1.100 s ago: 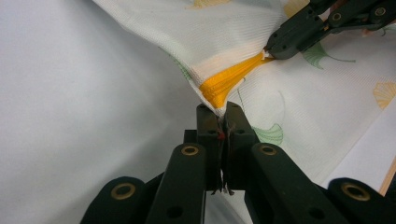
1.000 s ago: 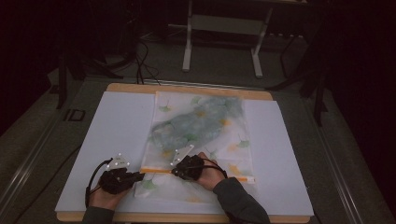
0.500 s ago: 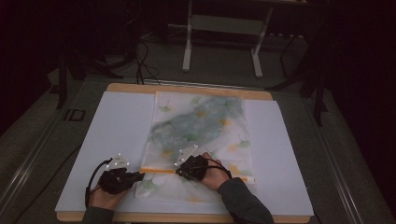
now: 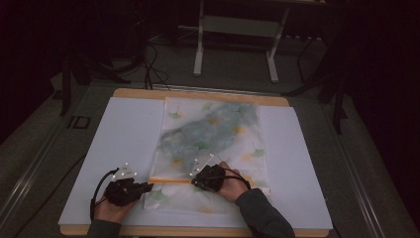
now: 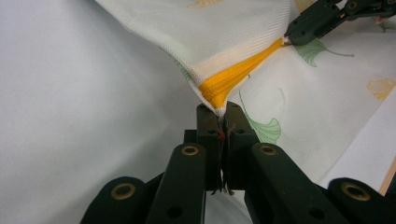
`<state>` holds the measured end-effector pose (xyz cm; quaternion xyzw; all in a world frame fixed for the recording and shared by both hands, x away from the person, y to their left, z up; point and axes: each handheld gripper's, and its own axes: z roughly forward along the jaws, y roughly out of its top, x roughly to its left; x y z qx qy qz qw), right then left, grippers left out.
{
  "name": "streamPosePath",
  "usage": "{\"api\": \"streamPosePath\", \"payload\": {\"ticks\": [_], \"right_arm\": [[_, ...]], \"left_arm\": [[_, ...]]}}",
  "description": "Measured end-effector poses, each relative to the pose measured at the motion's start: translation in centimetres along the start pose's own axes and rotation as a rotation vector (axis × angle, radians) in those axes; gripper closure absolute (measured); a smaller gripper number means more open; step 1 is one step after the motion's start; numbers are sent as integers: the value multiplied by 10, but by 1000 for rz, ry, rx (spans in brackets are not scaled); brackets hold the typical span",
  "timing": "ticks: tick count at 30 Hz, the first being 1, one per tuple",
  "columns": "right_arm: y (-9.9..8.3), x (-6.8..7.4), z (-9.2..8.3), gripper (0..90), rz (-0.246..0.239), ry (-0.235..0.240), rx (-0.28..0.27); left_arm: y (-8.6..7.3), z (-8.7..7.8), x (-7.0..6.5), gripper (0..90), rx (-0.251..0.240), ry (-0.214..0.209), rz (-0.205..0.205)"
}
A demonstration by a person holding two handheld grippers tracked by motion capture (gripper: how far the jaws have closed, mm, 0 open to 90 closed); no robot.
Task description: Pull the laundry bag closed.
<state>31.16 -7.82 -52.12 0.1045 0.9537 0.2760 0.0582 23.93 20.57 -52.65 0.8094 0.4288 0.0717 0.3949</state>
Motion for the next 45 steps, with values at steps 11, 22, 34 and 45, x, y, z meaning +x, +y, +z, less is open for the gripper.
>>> {"api": "streamPosePath", "payload": {"ticks": [11,22,34,45], "right_arm": [[-7,-1,-5,900,3,-14,13],[-13,-2,-11,900,3,-31,34],[-22,-5,-17,900,14,-39,37],[-29,-5,-24,900,20,-47,46]], "left_arm": [[0,0,0,877,0,0,-1],[0,-1,1,877,-5,4,-4],[-1,-1,2,877,-9,4,-7],[-1,-2,2,877,-9,8,-9]]}}
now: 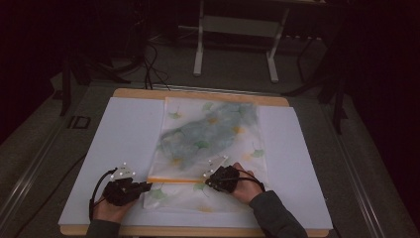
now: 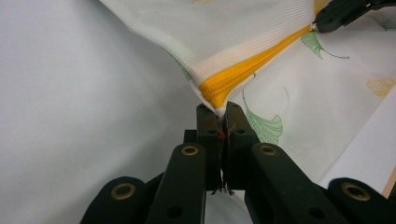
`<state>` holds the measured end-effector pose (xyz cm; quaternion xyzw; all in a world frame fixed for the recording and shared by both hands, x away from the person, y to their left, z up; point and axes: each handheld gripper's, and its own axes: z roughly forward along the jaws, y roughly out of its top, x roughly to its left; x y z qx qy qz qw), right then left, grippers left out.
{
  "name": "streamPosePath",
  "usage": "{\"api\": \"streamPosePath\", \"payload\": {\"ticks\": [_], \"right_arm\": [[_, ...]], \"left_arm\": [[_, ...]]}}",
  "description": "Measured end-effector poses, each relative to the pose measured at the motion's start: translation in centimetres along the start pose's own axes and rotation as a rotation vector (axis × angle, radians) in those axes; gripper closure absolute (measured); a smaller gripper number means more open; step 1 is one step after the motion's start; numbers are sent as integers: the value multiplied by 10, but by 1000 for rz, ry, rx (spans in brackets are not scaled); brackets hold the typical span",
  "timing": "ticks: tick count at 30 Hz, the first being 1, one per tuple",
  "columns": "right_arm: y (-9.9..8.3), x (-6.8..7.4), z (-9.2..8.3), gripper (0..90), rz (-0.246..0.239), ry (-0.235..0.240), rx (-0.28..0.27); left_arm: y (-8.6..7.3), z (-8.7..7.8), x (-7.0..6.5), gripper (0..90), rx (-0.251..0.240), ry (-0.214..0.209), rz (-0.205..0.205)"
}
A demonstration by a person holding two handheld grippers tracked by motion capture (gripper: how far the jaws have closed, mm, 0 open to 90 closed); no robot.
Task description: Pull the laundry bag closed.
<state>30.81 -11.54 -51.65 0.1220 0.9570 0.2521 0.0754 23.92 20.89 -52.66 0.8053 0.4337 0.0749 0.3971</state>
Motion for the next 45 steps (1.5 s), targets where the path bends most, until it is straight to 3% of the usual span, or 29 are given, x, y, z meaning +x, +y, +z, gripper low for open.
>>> {"api": "streamPosePath", "payload": {"ticks": [45], "right_arm": [[-41,-9,-29,900,49,-44,31]], "left_arm": [[-1,-2,2,877,-5,2,-8]]}}
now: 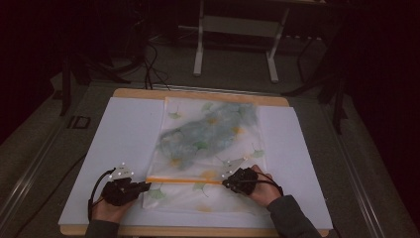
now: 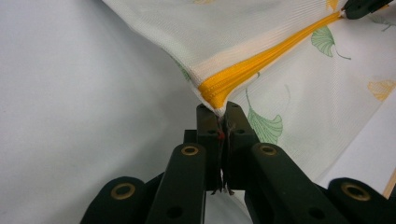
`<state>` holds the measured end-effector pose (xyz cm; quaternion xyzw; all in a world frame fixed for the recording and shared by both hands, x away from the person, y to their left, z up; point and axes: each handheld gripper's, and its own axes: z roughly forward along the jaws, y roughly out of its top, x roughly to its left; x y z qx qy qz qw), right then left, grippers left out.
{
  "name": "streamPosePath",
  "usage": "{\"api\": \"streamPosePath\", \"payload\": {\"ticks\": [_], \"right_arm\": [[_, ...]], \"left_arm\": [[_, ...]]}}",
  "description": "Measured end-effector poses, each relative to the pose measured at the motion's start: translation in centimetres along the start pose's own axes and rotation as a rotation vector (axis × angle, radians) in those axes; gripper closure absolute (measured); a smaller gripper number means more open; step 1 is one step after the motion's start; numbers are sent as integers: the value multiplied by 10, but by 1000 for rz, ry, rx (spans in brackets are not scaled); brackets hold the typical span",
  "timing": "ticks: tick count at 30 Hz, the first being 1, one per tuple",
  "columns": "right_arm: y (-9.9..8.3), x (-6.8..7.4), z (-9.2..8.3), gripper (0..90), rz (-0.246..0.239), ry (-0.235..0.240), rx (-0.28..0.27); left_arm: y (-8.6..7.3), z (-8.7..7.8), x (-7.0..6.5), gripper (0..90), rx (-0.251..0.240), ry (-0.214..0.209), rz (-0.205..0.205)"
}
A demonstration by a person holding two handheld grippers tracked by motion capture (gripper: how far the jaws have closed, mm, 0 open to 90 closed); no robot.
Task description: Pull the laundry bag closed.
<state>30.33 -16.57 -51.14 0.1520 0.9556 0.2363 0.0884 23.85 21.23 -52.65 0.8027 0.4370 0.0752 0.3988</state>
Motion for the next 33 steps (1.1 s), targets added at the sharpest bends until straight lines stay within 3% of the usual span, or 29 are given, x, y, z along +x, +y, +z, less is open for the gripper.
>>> {"api": "streamPosePath", "payload": {"ticks": [33], "right_arm": [[-20,-7,-9,900,34,-12,15]], "left_arm": [[-1,0,1,877,-2,2,-4]]}}
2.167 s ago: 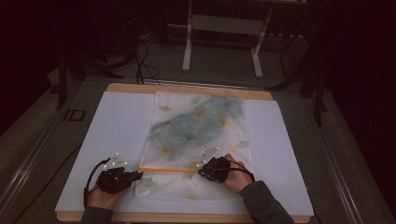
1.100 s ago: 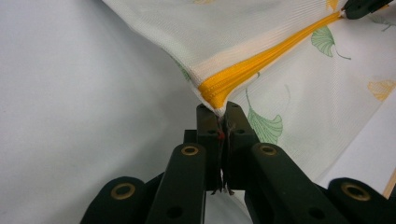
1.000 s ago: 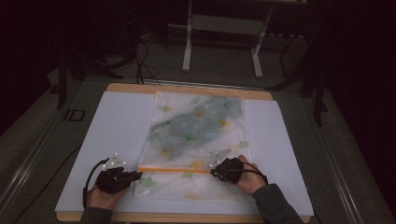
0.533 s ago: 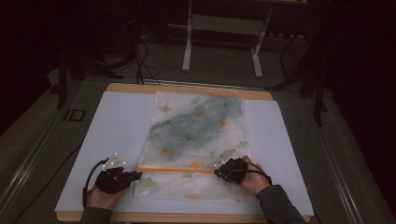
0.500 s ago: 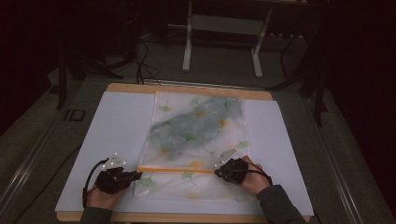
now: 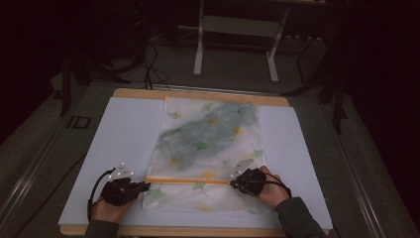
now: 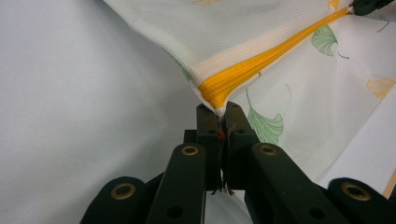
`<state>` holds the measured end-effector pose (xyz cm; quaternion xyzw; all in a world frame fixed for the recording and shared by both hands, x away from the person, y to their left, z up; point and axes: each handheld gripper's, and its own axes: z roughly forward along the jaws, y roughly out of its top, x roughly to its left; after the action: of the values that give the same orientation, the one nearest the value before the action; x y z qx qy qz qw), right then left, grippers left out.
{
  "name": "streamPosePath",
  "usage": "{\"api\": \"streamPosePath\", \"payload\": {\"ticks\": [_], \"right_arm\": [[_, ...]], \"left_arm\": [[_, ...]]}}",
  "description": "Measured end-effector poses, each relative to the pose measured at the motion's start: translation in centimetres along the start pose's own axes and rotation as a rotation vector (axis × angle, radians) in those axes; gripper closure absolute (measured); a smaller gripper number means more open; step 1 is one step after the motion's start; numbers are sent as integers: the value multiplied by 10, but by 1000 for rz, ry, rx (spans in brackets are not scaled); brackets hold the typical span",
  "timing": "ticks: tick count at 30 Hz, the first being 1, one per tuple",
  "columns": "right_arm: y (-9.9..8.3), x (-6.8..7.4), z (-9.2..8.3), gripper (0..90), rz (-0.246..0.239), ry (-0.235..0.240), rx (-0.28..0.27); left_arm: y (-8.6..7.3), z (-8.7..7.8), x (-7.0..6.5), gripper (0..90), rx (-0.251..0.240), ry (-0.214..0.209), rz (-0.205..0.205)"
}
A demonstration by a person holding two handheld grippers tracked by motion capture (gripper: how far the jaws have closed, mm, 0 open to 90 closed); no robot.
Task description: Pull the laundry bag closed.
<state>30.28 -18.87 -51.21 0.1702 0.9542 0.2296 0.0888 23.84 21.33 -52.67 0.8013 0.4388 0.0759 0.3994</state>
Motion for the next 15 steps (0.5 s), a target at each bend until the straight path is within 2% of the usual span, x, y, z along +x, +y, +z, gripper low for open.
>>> {"api": "streamPosePath", "payload": {"ticks": [15], "right_arm": [[-11,-2,-7,900,12,-7,8]], "left_arm": [[-1,0,0,877,1,-1,0]]}}
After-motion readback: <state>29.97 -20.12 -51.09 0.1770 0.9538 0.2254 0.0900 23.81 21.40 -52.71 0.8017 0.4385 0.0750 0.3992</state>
